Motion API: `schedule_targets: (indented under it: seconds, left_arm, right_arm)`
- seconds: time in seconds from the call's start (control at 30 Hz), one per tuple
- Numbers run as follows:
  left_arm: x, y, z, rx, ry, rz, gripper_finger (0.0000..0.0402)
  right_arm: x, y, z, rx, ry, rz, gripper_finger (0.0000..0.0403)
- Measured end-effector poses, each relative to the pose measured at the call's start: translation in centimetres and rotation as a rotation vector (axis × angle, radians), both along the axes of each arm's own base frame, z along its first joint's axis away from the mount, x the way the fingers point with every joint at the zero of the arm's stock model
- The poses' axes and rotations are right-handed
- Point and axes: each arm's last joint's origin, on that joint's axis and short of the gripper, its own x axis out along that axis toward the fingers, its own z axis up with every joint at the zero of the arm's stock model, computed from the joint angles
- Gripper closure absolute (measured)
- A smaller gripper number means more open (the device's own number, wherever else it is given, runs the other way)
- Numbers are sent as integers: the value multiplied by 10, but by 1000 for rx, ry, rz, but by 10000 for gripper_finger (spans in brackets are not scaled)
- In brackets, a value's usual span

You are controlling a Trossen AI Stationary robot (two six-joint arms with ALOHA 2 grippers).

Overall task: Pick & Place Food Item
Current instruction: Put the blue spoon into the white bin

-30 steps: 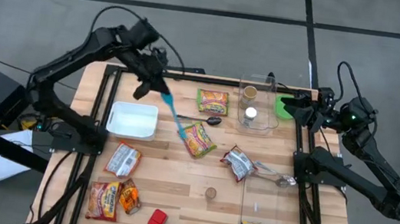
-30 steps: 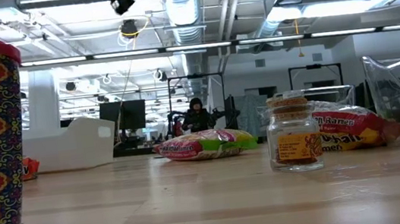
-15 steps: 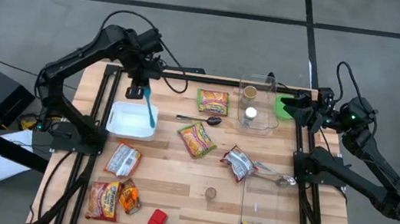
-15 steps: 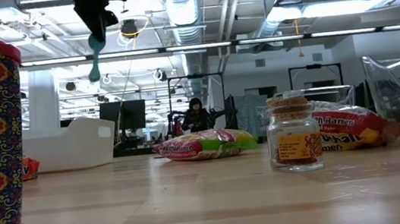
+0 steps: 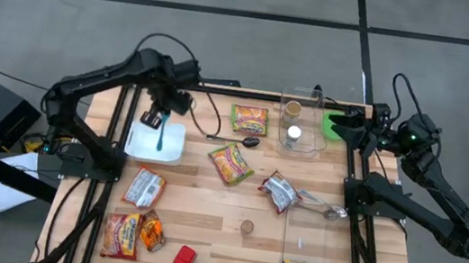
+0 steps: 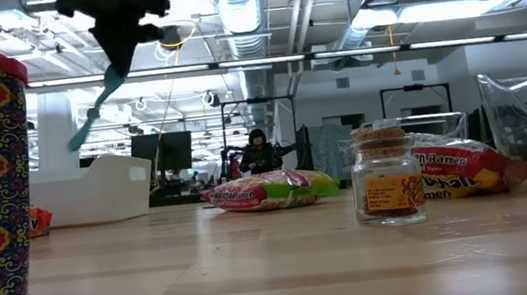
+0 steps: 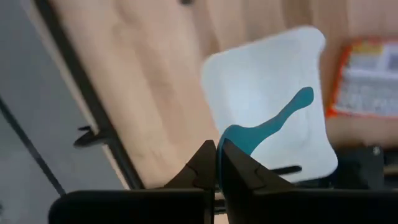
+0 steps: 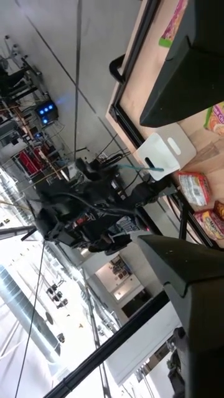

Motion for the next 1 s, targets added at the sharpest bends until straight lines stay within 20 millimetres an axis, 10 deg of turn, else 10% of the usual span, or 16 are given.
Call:
schedule_targets:
  seconds: [0.43,1.0]
  left_arm:
    - [7,-15,-69,29,202,-231,398]
    - [12,-16,-99,113,233,-372,398]
  right_arm:
    - [0,0,-4,0,37,-3,112]
    - [0,0,-5,-2,48,-7,112]
